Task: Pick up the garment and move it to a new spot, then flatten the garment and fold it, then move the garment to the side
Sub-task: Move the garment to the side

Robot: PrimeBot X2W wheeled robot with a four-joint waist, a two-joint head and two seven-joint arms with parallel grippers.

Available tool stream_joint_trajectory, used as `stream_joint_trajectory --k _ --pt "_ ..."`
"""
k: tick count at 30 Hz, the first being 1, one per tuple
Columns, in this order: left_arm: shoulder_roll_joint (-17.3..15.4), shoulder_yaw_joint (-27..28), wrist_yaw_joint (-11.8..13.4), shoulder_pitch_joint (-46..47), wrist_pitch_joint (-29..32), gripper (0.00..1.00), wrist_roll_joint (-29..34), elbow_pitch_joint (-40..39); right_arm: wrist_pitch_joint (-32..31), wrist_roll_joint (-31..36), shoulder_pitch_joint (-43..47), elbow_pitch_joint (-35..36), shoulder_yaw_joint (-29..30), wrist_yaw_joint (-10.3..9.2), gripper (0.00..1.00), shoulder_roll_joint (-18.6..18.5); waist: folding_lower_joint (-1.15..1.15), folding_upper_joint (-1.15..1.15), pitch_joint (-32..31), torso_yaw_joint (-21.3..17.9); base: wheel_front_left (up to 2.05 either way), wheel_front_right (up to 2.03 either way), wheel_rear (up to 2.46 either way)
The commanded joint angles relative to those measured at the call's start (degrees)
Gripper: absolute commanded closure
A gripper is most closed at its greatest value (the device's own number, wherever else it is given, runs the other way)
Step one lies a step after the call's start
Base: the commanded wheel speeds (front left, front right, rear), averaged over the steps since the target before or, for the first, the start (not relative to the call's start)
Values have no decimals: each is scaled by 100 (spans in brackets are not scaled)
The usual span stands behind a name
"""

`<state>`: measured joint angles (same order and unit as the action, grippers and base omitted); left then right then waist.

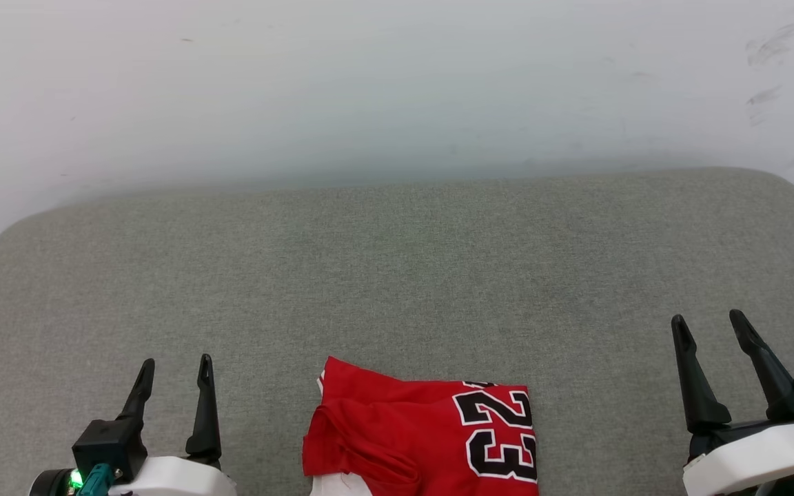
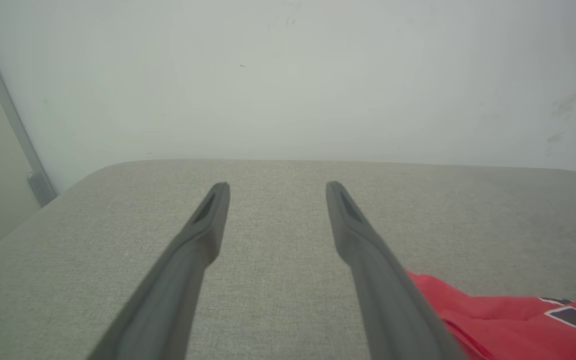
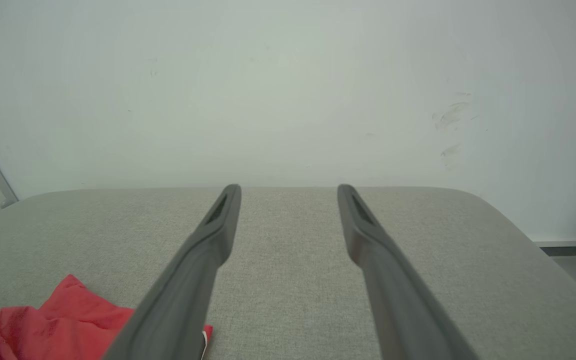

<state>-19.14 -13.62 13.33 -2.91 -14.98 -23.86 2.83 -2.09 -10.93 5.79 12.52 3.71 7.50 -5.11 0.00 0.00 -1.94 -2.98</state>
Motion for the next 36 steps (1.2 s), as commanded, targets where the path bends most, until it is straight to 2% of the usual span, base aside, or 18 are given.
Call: stream_joint_trajectory --k 1,6,9,14,18,23,27,36 --pt "23 29 -13 23 -27 0 40 -3 3 39 36 24 2 -3 0 26 0 0 4 3 0 0 0" --pt "89 88 -74 98 -27 0 107 0 -66 -22 12 41 30 -3 0 36 0 0 40 40 0 0 0" --pt "129 129 -119 194 -27 0 156 -32 -268 -386 18 -12 174 -3 0 48 0 0 103 116 0 0 0" --pt "229 202 -197 385 -27 0 261 -131 -1030 -1327 71 -236 396 -3 0 -146 0 0 338 292 0 0 0" --pt "332 292 -247 539 -27 0 361 -286 -1704 -1820 109 -483 420 -3 0 -405 0 0 657 462 0 0 0" --pt "499 409 -353 719 -22 0 505 -423 -2521 -2416 122 -853 61 -3 0 -616 0 0 991 686 0 0 0" --pt "656 479 -448 808 -22 0 609 -457 -2940 -2840 27 -1084 -327 -3 0 -652 0 0 1166 805 0 0 0" --pt "891 625 -691 1001 -22 0 829 -381 -3119 -3506 -328 -1635 -1076 -6 0 -756 0 0 1506 924 0 0 0"
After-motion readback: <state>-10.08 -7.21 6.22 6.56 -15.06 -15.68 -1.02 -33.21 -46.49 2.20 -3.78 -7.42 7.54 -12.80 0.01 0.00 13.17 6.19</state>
